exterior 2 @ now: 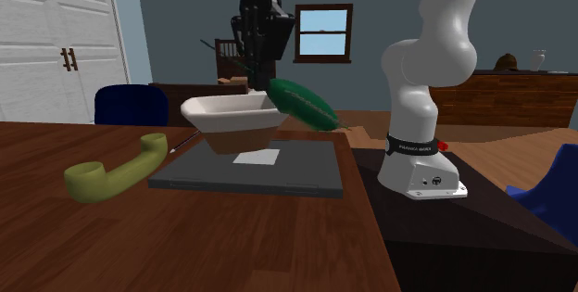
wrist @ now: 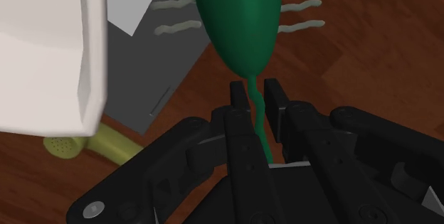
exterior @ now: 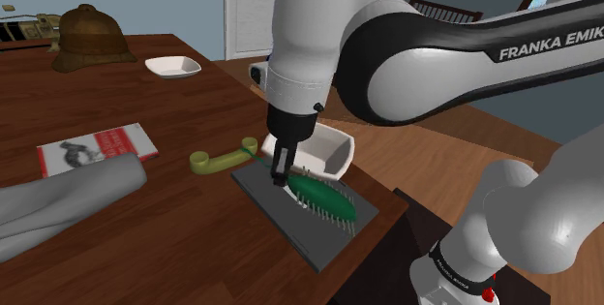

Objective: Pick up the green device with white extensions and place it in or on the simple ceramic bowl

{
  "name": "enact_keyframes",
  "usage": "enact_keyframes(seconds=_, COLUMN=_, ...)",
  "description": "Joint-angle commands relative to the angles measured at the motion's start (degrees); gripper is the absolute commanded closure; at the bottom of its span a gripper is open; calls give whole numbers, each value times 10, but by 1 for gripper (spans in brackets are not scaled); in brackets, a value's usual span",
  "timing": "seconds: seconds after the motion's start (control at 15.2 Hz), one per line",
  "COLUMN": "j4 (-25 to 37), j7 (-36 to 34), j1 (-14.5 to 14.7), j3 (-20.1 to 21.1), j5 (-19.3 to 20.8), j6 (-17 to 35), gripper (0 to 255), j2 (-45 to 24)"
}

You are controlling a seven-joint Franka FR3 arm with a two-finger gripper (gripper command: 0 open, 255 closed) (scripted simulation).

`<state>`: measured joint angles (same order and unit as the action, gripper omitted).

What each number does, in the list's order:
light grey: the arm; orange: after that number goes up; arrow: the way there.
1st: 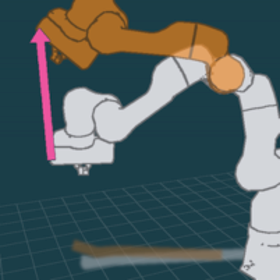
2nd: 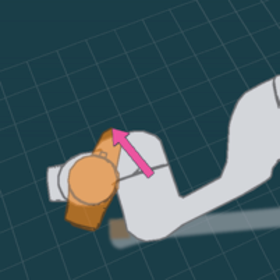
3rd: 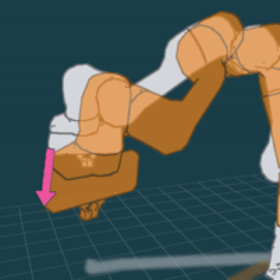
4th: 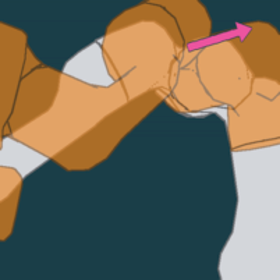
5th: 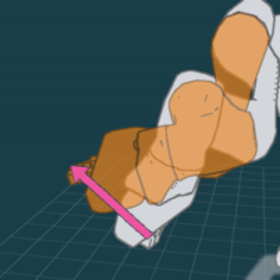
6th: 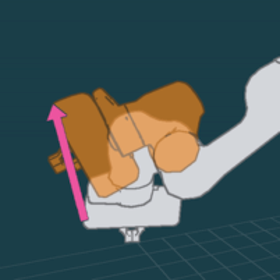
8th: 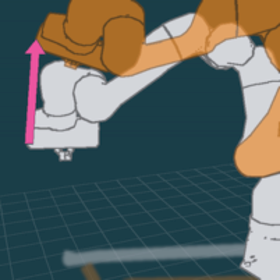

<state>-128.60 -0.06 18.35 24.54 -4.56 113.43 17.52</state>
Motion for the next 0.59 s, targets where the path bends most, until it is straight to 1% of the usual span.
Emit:
enact_keyframes(seconds=0.0, j4=11, j7=2, j1=0, j3=-2, j5=-1, j6=-17, gripper=255, j2=6)
enact_keyframes(seconds=0.26, j4=33, j7=4, j1=0, j3=-5, j5=-2, j6=-43, gripper=255, j2=10)
enact_keyframes(seconds=0.53, j4=30, j7=59, j1=-23, j3=-43, j5=10, j6=-39, gripper=255, j2=8)
